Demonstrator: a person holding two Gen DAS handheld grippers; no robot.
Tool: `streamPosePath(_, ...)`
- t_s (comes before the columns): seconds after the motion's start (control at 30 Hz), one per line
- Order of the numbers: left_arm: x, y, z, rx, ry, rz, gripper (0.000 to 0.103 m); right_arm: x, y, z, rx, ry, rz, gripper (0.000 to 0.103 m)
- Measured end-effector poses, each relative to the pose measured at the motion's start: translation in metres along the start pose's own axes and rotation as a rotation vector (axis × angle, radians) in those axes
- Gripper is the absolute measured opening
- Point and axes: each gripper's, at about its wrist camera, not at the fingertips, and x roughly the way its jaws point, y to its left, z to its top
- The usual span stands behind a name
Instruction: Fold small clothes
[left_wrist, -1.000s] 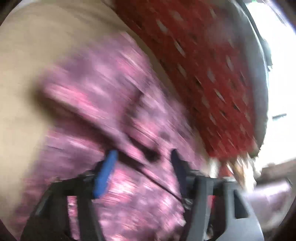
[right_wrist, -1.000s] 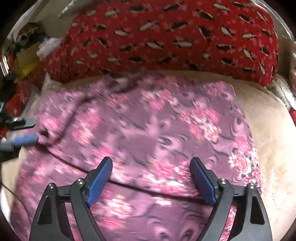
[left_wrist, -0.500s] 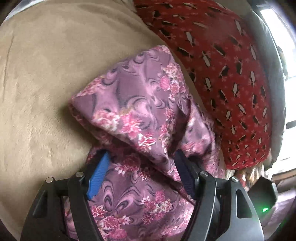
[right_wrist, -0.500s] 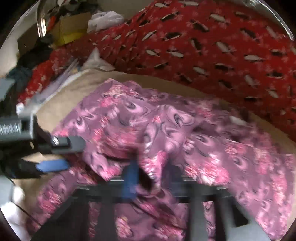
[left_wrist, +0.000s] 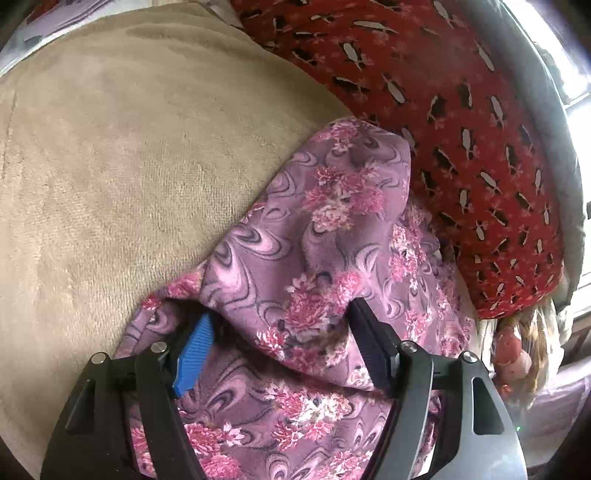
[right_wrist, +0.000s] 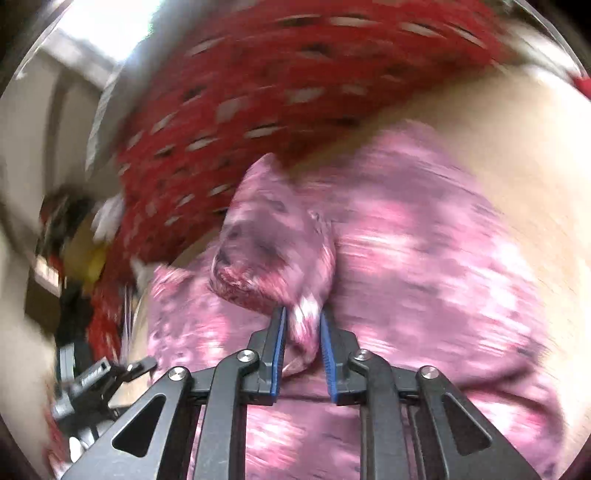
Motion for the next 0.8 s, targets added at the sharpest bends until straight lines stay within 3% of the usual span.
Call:
streamPosePath(0.07,0.002,-0.002,0.0,0.004,-0.009,0.006,0.071,-0.019,-0.023,0.003,0.101,-0.063,0.044,0.026)
streamPosePath(0.1,0.003,-0.003,0.0,0.01,-0.013,0.009,0.071,-0.024,-0.026,0.005,0.12,-0.08,0.064,0.039)
streamPosePath(0.13,0.003,-0.003,-0.001,0.015,-0.015,0.013,0.075,-0.026,-0.027,0.007,0.131,-0.096,0.085,0.058)
streamPosePath(0.2,0.004,-0.006,-0.002,0.028,-0.023,0.02,0.077,-0.017,-0.017,0.009,0.118,-0.092,0.092,0.07)
streamPosePath(0.37,0.005,-0.009,-0.002,0.044,-0.033,0.029,0.077,0.016,0.007,0.018,0.084,-0.049,0.103,0.07)
streamPosePath(0.4,0.005,-0.009,-0.002,0.044,-0.035,0.029,0.077,0.019,0.009,0.019,0.068,-0.036,0.071,0.06)
streamPosePath(0.43,0.005,-0.009,-0.002,0.046,-0.038,0.029,0.077,0.022,0.013,0.022,0.041,-0.018,0.05,0.019)
streamPosePath(0.47,0.003,-0.009,-0.002,0.049,-0.044,0.031,0.077,0.022,0.017,0.026,0.028,0.0,0.104,0.007)
streamPosePath(0.53,0.001,-0.007,-0.002,0.046,-0.051,0.032,0.076,0.003,0.022,0.029,-0.001,-0.062,0.146,0.008)
streamPosePath(0.6,0.003,-0.004,-0.001,0.034,-0.039,0.034,0.076,-0.016,0.02,0.033,-0.06,-0.118,0.103,0.008)
streamPosePath(0.67,0.006,-0.003,-0.002,0.029,-0.025,0.034,0.076,-0.016,0.006,0.035,-0.07,-0.096,0.006,0.008)
streamPosePath(0.73,0.005,-0.005,-0.003,0.039,-0.022,0.039,0.076,-0.002,-0.022,0.03,-0.05,0.005,-0.114,0.005)
streamPosePath(0.8,0.002,-0.004,-0.005,0.036,-0.022,0.04,0.076,-0.011,-0.031,0.027,-0.005,0.003,-0.07,0.006)
